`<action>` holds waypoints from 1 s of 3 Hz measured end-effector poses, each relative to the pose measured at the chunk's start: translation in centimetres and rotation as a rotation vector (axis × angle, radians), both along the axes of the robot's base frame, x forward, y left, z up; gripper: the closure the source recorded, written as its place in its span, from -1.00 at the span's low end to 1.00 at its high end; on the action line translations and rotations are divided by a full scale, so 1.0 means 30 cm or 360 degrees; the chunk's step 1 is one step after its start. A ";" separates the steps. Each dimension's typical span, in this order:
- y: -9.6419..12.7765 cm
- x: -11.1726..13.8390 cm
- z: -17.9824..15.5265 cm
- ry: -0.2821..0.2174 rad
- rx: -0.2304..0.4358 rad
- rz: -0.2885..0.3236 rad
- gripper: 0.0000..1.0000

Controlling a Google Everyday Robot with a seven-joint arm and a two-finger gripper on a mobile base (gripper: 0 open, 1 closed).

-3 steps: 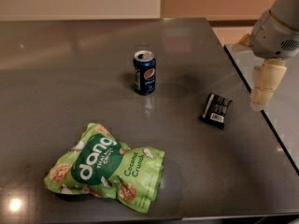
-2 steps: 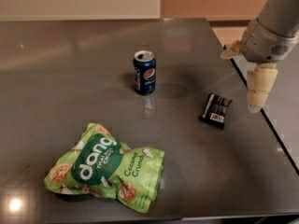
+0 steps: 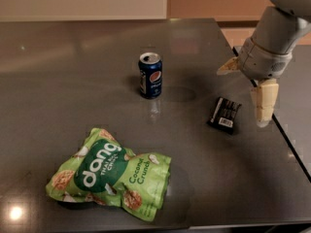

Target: Pick rxbar chocolate

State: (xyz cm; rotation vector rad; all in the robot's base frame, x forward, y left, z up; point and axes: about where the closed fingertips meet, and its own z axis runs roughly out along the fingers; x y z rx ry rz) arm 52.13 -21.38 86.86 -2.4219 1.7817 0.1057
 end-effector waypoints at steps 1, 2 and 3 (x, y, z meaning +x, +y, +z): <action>0.013 -0.006 -0.040 0.0022 -0.0016 0.0098 -1.00; 0.044 -0.011 -0.086 0.0058 -0.0036 0.0211 -1.00; 0.057 -0.014 -0.111 0.0076 -0.0048 0.0258 -1.00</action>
Offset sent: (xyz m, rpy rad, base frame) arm -0.0176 0.0148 -0.0328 -0.0449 0.1005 0.1967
